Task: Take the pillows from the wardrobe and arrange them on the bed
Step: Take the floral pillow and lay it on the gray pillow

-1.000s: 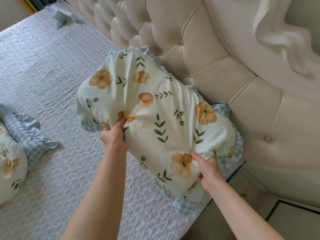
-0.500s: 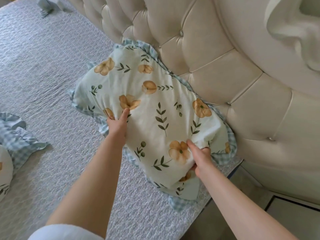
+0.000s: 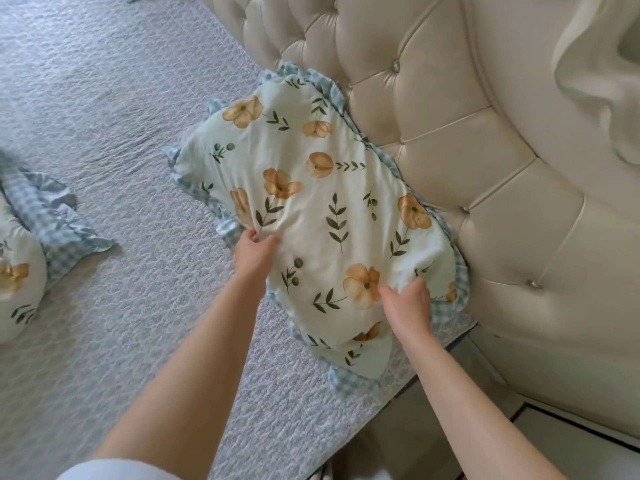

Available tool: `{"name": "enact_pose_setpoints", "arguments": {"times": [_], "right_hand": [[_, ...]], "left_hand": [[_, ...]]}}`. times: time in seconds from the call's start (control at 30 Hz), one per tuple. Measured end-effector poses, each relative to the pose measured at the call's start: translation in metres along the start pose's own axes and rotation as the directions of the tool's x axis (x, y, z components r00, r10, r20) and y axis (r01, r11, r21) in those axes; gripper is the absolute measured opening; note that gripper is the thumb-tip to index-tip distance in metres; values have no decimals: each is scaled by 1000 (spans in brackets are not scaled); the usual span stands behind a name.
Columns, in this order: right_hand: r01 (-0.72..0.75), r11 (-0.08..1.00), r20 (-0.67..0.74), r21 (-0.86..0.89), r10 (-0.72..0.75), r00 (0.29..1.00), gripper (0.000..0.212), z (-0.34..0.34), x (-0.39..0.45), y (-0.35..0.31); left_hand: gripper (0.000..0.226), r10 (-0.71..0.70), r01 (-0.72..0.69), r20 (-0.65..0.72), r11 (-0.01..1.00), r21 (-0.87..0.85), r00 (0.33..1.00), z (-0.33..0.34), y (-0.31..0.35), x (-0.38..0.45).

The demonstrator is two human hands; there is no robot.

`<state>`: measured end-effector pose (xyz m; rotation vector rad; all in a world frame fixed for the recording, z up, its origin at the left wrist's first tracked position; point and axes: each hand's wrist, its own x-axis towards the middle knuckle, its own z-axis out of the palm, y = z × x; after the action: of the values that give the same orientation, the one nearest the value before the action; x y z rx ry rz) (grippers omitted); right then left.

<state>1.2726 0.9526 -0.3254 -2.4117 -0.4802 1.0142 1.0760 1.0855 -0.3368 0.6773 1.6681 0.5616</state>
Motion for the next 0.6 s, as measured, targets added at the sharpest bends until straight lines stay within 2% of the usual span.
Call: {"name": "enact_pose_setpoints", "arguments": {"times": [0.1, 0.23, 0.3, 0.43, 0.53, 0.6], "right_hand": [[233, 960, -14, -154, -238, 971, 69, -15, -30, -11], [508, 839, 134, -197, -490, 861, 55, -21, -70, -22], [621, 758, 253, -197, -573, 780, 50, -15, -89, -22], [759, 633, 478, -153, -625, 617, 44, -4, -128, -9], [859, 505, 602, -88, -660, 449, 40, -3, -160, 7], [907, 419, 682, -33, -654, 327, 40, -4, -182, 20]], "left_hand": [[48, -21, 26, 48, 994, -110, 999, -12, -12, -38], [25, 6, -3, 20, 990, -142, 1000, -29, -34, -97], [19, 32, -34, -16, 987, -160, 999, -38, -48, -128], [20, 87, -116, -169, 978, -172, 982, -54, -85, -193], [20, 85, -151, -328, 972, -179, 941, -66, -120, -244], [22, 60, -162, -452, 968, -192, 890, -74, -145, -278]]}}
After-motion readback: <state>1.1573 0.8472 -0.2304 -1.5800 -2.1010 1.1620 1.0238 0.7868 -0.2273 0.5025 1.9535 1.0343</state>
